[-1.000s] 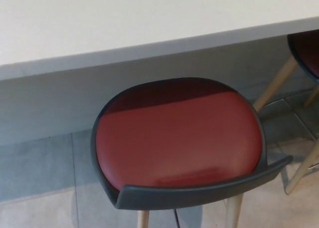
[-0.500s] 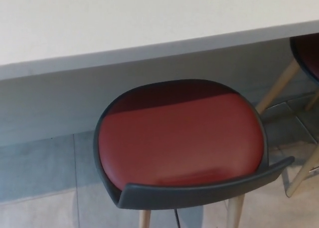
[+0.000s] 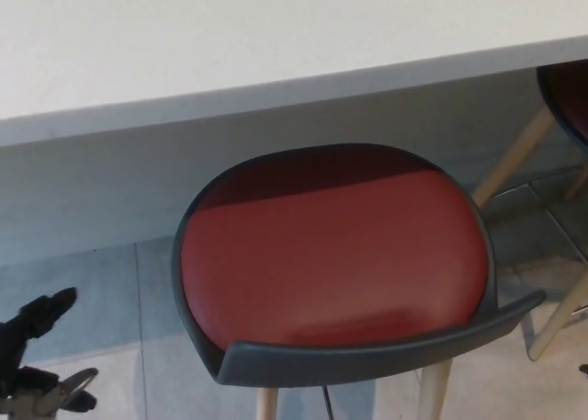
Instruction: The robot walks towards a chair and uses both its hands to grab it and push it away from itself
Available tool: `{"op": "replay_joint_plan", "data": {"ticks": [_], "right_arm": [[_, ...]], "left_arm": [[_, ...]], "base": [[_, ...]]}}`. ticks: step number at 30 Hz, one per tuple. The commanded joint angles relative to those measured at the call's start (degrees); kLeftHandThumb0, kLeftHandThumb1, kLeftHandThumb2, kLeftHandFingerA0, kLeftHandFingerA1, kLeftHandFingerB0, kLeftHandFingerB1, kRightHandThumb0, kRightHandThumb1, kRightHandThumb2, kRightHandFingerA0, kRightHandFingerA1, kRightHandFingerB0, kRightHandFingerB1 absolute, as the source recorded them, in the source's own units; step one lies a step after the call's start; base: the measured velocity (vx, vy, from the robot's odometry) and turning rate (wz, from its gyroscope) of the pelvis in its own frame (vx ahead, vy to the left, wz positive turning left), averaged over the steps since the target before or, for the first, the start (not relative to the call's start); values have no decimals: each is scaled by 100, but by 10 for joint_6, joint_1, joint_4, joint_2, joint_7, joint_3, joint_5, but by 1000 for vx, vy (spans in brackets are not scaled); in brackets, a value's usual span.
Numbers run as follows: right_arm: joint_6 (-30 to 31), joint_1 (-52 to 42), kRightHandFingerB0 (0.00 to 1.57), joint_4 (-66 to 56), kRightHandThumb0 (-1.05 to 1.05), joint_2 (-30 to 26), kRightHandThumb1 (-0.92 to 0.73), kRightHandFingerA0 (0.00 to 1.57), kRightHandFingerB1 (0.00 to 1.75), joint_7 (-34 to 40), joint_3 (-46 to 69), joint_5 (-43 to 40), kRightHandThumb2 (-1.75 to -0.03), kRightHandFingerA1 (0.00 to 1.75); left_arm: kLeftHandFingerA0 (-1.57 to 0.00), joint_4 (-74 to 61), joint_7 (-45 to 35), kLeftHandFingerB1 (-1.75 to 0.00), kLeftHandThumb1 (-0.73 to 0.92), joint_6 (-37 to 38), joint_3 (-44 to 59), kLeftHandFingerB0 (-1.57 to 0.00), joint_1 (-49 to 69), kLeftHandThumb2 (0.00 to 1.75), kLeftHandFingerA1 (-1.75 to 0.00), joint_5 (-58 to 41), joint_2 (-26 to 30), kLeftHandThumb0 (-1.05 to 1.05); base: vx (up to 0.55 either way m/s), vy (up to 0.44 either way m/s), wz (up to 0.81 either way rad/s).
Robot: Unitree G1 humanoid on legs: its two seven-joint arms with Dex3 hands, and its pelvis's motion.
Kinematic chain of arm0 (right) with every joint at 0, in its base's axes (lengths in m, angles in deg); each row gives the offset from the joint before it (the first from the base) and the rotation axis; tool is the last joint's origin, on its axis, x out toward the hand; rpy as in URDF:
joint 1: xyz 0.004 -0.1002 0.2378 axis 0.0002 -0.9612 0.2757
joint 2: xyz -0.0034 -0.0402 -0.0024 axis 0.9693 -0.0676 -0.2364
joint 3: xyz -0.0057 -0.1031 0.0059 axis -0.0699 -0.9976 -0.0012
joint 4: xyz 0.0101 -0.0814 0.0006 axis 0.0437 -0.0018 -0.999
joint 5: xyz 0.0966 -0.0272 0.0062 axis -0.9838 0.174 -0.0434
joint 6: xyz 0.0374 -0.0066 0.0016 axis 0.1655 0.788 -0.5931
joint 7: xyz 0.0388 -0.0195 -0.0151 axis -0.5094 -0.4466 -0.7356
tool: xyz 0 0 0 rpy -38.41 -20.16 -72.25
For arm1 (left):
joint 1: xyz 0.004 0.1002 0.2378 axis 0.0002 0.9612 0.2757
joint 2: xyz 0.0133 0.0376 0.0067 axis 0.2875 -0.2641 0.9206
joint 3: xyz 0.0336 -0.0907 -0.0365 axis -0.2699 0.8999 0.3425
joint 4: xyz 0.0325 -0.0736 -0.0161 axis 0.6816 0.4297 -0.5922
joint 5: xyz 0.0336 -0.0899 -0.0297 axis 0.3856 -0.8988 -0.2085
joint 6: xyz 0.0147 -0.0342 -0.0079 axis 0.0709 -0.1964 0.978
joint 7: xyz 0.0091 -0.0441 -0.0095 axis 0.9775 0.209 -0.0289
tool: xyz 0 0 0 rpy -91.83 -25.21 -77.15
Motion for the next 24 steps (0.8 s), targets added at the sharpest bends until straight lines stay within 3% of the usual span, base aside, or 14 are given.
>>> {"op": "replay_joint_plan", "data": {"ticks": [1,7,20,21,22,23,24], "right_arm": [[-8,3,0,0,-103,2,-61,0,0,2,-6,12,-91,3],[1,11,0,-5,-95,2,-54,0,3,-2,-14,21,-88,10],[2,57,0,7,-97,18,-55,0,0,28,-44,55,-87,4],[2,60,0,8,-94,19,-53,0,1,30,-46,58,-87,7],[2,63,0,8,-94,20,-53,0,1,33,-48,62,-87,7],[7,67,0,7,-96,21,-55,0,0,33,-50,64,-87,4],[5,72,0,12,-95,23,-54,0,0,35,-52,66,-87,4]], "left_arm": [[0,-36,-8,0,53,54,-24,0,9,57,0,36,11,-105],[0,-84,14,0,57,57,-58,0,22,60,0,78,19,-105],[0,-198,18,-5,53,94,-133,0,36,61,0,139,35,-105],[0,-207,21,-5,41,91,-137,0,37,81,0,142,34,-105],[0,-214,24,-5,41,90,-140,0,37,81,0,147,31,-105],[0,-217,29,-9,53,92,-146,0,34,61,0,154,29,-105],[0,-218,39,-9,52,96,-154,0,30,58,0,165,24,-105]], "base": [[0,0,0],[0,0,0],[0,0,0],[0,0,0],[0,0,0],[0,0,0],[0,0,0]]}}
